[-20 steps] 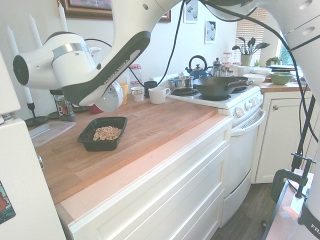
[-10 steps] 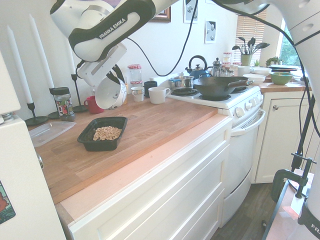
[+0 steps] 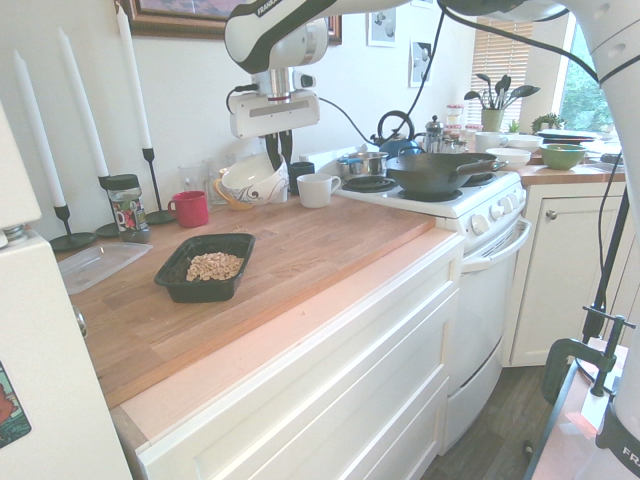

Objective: Pour the cereal into the box

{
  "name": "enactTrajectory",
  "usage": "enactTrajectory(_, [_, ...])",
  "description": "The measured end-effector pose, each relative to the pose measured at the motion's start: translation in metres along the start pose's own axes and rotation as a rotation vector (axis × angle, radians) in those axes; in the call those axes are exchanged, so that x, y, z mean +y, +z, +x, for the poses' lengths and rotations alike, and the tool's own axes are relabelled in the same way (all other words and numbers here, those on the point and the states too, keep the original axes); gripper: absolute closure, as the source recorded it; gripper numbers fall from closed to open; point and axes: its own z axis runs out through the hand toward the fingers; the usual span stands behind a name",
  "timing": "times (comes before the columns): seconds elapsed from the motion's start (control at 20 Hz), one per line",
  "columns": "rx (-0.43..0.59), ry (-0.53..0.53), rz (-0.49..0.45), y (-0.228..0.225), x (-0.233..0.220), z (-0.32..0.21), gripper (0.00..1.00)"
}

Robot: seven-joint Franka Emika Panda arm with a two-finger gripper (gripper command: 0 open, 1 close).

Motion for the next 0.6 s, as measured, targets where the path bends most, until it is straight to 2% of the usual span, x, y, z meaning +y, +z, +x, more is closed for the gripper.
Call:
enactTrajectory(0.2, [-0.169, 0.054, 0.098, 0.028, 0.040, 0.035, 1.00])
enactTrajectory(0.6, [-0.210, 0.114, 0.084, 0.071, 0.073, 0.071, 1.00])
